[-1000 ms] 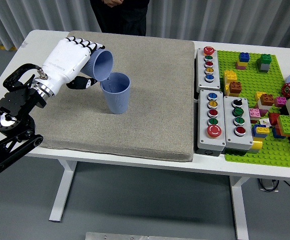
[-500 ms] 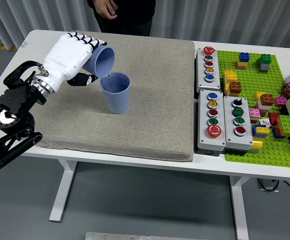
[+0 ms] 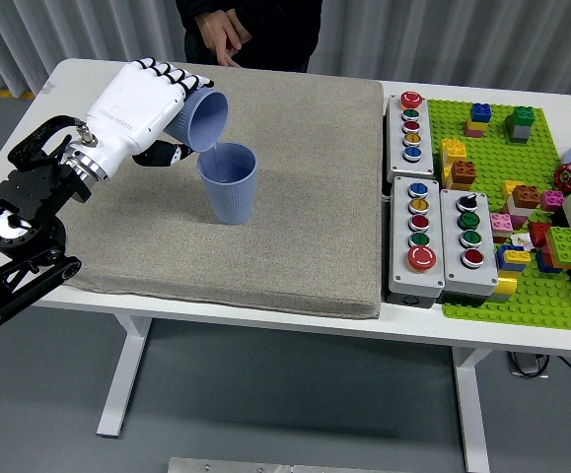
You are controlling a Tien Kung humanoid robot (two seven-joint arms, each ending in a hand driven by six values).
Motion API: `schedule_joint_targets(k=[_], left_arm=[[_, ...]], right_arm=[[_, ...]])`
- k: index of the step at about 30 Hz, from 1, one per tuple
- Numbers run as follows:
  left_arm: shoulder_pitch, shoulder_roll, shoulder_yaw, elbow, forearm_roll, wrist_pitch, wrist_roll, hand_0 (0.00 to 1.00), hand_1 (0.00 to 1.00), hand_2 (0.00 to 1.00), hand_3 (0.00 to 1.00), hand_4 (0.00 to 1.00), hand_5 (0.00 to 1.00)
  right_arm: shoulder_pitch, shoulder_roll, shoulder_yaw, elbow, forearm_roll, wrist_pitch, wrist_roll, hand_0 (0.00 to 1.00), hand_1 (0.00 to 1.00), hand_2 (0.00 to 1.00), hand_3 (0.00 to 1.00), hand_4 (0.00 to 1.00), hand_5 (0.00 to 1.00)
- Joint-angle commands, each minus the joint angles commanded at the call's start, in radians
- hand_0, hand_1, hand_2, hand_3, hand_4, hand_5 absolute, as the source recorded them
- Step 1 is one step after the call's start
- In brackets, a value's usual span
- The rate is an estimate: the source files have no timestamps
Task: Pick cup pour cup place
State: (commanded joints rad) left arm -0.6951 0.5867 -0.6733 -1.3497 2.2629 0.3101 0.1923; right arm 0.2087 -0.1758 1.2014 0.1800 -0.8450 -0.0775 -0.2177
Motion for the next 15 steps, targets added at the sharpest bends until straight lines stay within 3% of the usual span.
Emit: schedule_joint_targets(k=[9, 15], left_arm=[[0.004, -0.004, -0.006, 0.002, -0.021, 0.015, 0.001, 0.528, 0.549, 0.558, 0.552, 0.633, 0.043], [0.020, -0.007, -0.019, -0.006, -0.110, 0.041, -0.009, 0.527, 0.548, 0.558, 0.553, 0.634, 0.045]], right_arm=[[0.000, 0.000, 0.001, 0.000, 0.001, 0.000, 0.000, 0.721, 0.682, 0.671, 0.617, 0.086, 0.291], [0.000, 0.001, 0.004, 0.000, -0.005, 0.000, -0.001, 0.721, 0.682, 0.672, 0.618, 0.087, 0.292]])
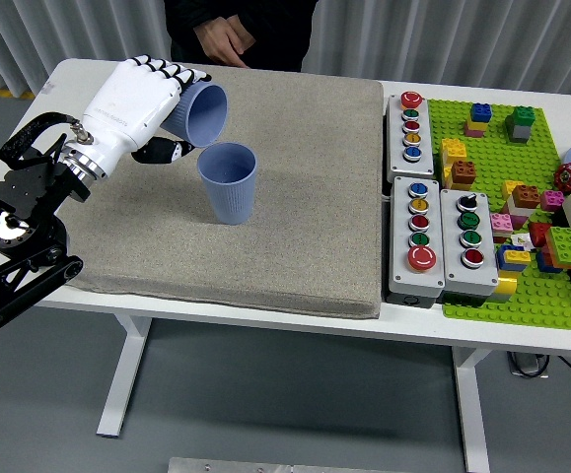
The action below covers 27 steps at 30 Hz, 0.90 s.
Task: Pick cup pour cup place
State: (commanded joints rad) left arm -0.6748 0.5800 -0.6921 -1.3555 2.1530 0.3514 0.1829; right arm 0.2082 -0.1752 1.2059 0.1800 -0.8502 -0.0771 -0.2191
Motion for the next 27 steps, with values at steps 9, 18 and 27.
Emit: schedule_joint_targets(k=[9, 18, 27], left_arm=[[0.043, -0.010, -0.041, 0.005, -0.353, 0.079, -0.100, 0.525, 0.551, 0.560, 0.554, 0.635, 0.039], [0.178, -0.108, -0.253, 0.033, -0.743, 0.066, -0.286, 0.528, 0.550, 0.560, 0.553, 0.636, 0.043], [0.275, -0.193, -0.344, 0.065, -1.115, 0.105, -0.330, 0.574, 0.581, 0.604, 0.562, 0.636, 0.051]], right_arm=[[-0.002, 0.002, 0.003, 0.000, -0.005, 0.000, -0.001, 0.721, 0.682, 0.671, 0.618, 0.086, 0.294], [-0.014, 0.005, 0.014, 0.000, -0.028, 0.003, -0.006, 0.721, 0.682, 0.671, 0.617, 0.085, 0.296], [-0.019, 0.009, 0.021, 0.000, -0.044, 0.005, -0.009, 0.720, 0.682, 0.671, 0.617, 0.084, 0.301]])
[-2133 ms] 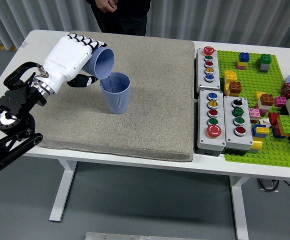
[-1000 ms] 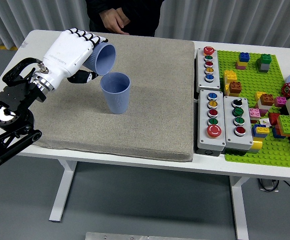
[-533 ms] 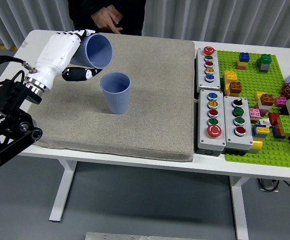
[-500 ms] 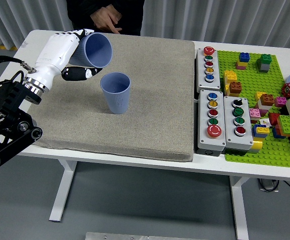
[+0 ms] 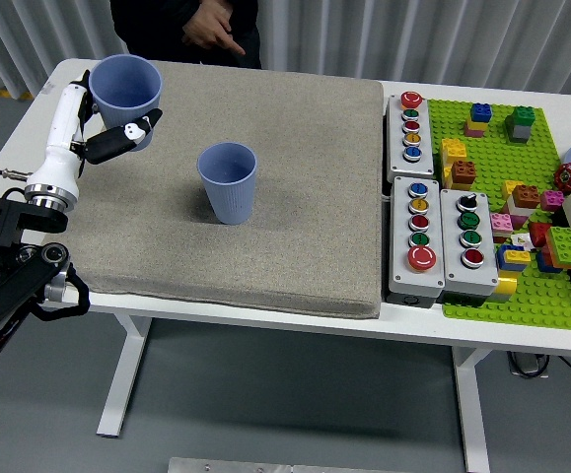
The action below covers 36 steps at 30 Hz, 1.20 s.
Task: Pick cup pour cup place
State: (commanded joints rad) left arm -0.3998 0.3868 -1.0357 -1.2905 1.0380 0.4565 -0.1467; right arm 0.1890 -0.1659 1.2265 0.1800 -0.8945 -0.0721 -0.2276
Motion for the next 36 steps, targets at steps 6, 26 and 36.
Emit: schedule_joint_targets(k=[6, 26, 36], left_arm=[[0.018, -0.029, -0.006, 0.032, -0.150, 0.018, -0.041, 0.594, 0.592, 0.614, 0.573, 0.639, 0.062], [0.038, -0.115, 0.045, 0.186, -0.143, 0.084, -0.146, 0.598, 0.598, 0.616, 0.575, 0.662, 0.115], [0.055, -0.133, 0.065, 0.211, -0.174, 0.085, -0.178, 0.610, 0.603, 0.619, 0.574, 0.671, 0.130]], right_arm=[[0.003, 0.000, -0.001, 0.000, 0.008, -0.002, 0.002, 0.720, 0.682, 0.671, 0.617, 0.082, 0.296], [0.014, 0.001, 0.008, 0.000, -0.005, -0.005, -0.001, 0.720, 0.682, 0.671, 0.616, 0.065, 0.280], [0.014, 0.003, 0.008, 0.000, -0.006, -0.006, -0.002, 0.720, 0.682, 0.671, 0.617, 0.061, 0.282]])
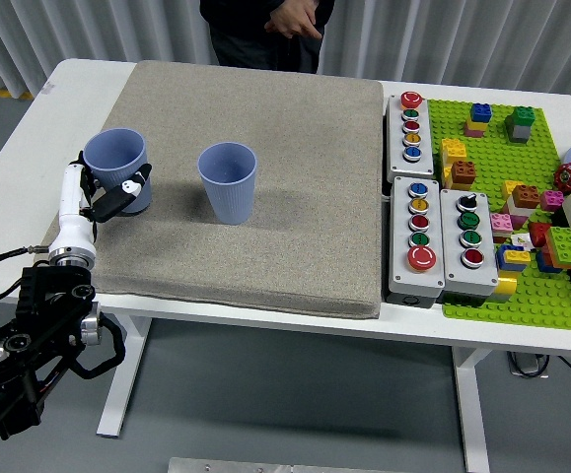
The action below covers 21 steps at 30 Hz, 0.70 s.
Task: Pick cup pour cup place
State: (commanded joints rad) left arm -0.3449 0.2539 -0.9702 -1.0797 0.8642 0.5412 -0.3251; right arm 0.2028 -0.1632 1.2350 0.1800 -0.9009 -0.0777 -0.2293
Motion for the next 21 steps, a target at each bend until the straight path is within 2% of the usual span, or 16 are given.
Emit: schedule_joint_targets(k=[5, 6, 17, 18, 21], left_arm=[[0.004, -0.001, 0.002, 0.011, 0.012, -0.025, 0.003, 0.610, 0.603, 0.619, 0.574, 0.671, 0.130], [0.004, -0.001, 0.001, 0.011, 0.017, -0.029, 0.005, 0.623, 0.622, 0.635, 0.618, 0.717, 0.179], [0.006, 0.001, -0.017, 0.012, 0.032, -0.064, 0.013, 0.632, 0.632, 0.654, 0.641, 0.735, 0.195], [0.006, 0.001, -0.019, 0.012, 0.035, -0.069, 0.016, 0.663, 0.661, 0.698, 0.708, 0.770, 0.244], [0.005, 0.002, -0.021, 0.013, 0.044, -0.086, 0.024, 0.663, 0.661, 0.698, 0.708, 0.770, 0.244]], right_arm=[[-0.001, 0.000, -0.002, 0.000, 0.002, -0.001, 0.000, 0.720, 0.682, 0.671, 0.617, 0.061, 0.282], [-0.001, 0.000, -0.002, 0.000, 0.002, -0.001, 0.000, 0.721, 0.682, 0.671, 0.617, 0.059, 0.280], [0.000, 0.000, -0.004, 0.000, 0.003, -0.001, -0.001, 0.720, 0.682, 0.671, 0.616, 0.058, 0.282], [0.000, 0.000, -0.003, 0.000, 0.003, -0.001, -0.001, 0.720, 0.682, 0.671, 0.617, 0.058, 0.282], [0.000, 0.000, -0.003, 0.000, 0.000, 0.000, -0.002, 0.720, 0.682, 0.671, 0.617, 0.058, 0.282]])
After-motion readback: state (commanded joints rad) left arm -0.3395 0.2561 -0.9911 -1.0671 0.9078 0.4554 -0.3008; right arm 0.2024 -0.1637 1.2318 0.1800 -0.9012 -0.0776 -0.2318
